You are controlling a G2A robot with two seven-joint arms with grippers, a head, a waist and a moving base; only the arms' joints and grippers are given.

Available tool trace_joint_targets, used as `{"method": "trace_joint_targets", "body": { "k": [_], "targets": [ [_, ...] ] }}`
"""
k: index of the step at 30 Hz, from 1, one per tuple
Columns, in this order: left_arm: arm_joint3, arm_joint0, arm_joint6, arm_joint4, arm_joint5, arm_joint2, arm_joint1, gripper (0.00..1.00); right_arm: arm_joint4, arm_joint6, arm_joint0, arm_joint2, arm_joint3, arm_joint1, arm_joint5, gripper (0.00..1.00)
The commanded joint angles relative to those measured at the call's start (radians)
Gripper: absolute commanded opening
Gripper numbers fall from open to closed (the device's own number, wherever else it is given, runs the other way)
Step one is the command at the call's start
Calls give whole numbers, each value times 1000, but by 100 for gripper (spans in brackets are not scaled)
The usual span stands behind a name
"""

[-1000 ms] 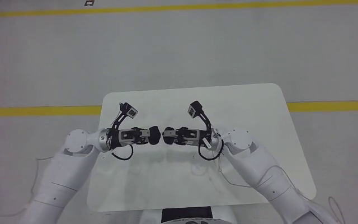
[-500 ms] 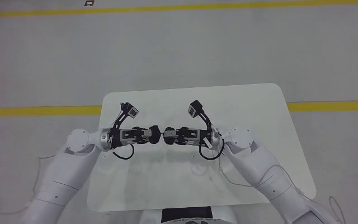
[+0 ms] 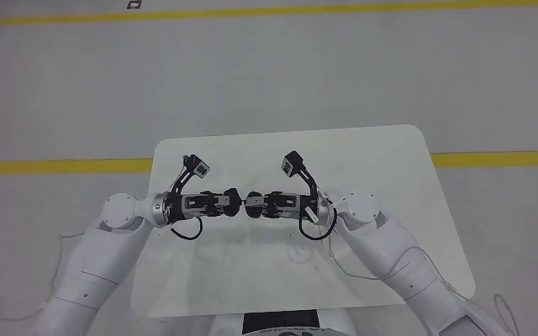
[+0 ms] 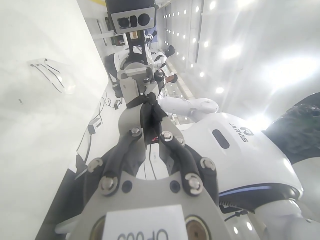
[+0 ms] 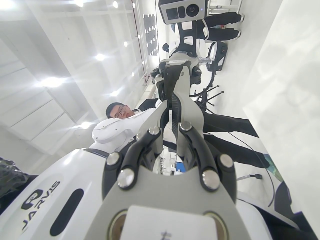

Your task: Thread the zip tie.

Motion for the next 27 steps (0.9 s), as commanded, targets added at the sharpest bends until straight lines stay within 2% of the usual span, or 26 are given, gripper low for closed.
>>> {"method": "trace_joint_targets", "body": {
  "k": [1, 2, 7, 13, 26, 27],
  "targets": [
    [0, 0, -1, 4, 0, 0, 1, 0, -2, -3, -1, 1, -1, 0, 2, 42],
    [1, 1, -2, 8, 0, -2, 1, 0, -4, -9, -3, 4, -2, 1, 3, 100],
    [1, 6, -9, 7, 0, -18, 5, 0, -22, -21, -12, 36, -10, 9, -4, 100],
    [-7, 18, -32, 13, 0, -48, 10, 0, -98, -26, -25, 99, -21, 27, -26, 100],
    [-6, 20, -41, 30, 0, -57, 11, 0, -98, -26, -25, 99, -21, 27, -26, 100],
    [-7, 23, -22, 31, 1, -56, 10, 0, -98, -26, -25, 99, -21, 27, -26, 100]
  ]
}}
